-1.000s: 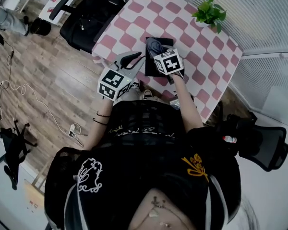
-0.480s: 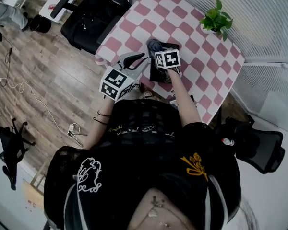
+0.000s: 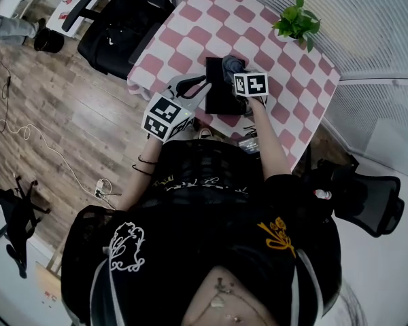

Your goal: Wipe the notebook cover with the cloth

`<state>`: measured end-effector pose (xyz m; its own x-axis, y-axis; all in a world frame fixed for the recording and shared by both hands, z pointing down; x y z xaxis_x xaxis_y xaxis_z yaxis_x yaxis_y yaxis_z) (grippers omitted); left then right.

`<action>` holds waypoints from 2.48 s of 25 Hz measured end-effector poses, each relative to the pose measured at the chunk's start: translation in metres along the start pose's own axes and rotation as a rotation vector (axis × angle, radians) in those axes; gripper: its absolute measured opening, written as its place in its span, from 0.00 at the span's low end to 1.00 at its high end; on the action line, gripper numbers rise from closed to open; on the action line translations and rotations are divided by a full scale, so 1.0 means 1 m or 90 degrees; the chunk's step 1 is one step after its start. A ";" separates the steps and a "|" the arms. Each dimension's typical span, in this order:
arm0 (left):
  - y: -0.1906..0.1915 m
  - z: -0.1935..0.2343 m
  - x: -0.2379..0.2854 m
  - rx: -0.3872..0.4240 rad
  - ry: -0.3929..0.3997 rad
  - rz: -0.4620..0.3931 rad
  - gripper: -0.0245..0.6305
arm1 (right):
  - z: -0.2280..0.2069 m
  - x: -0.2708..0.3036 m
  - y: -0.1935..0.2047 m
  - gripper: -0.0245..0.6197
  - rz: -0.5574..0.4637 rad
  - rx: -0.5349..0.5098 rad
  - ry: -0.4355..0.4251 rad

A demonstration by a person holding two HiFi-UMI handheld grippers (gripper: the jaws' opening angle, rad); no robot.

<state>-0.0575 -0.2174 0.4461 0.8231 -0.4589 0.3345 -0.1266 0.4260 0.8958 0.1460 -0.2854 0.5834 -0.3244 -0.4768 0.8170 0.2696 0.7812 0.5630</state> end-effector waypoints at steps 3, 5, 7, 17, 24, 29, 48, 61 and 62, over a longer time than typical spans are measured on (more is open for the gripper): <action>-0.002 -0.005 0.006 0.006 0.012 -0.002 0.15 | -0.016 -0.009 0.009 0.24 0.003 0.010 0.018; -0.002 -0.008 0.009 0.012 0.016 0.002 0.15 | -0.024 -0.014 0.014 0.24 0.005 0.019 0.027; -0.001 -0.010 0.010 0.018 0.017 0.009 0.15 | -0.031 -0.018 0.019 0.24 0.006 0.029 0.034; 0.001 -0.014 0.003 0.015 0.002 -0.002 0.15 | -0.039 -0.029 0.022 0.24 0.010 0.034 0.051; 0.010 -0.012 -0.009 -0.009 -0.026 -0.004 0.15 | 0.013 -0.034 0.009 0.24 -0.022 -0.029 -0.001; 0.014 -0.014 -0.015 -0.014 -0.037 -0.008 0.15 | 0.062 -0.021 0.007 0.24 -0.019 -0.091 -0.064; 0.021 -0.013 -0.023 -0.023 -0.051 -0.002 0.15 | 0.082 0.006 0.018 0.24 0.005 -0.088 -0.089; 0.020 -0.025 -0.001 -0.010 0.000 0.012 0.15 | 0.013 -0.027 0.045 0.24 -0.001 -0.007 -0.006; 0.020 -0.027 0.001 -0.008 0.005 0.013 0.15 | 0.007 -0.030 0.048 0.24 -0.002 0.002 0.001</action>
<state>-0.0442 -0.1889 0.4566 0.8251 -0.4434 0.3502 -0.1363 0.4452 0.8850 0.1623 -0.2301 0.5849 -0.3237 -0.4805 0.8150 0.2660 0.7805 0.5658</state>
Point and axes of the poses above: the fingertips, and each gripper's own axes: x forward along the fingers, z to its left, y out of its underside, the point moved 8 cm from there along -x, backward along the fingers, and after that the axes turned 5 degrees about -x, right-handed, at the moved point
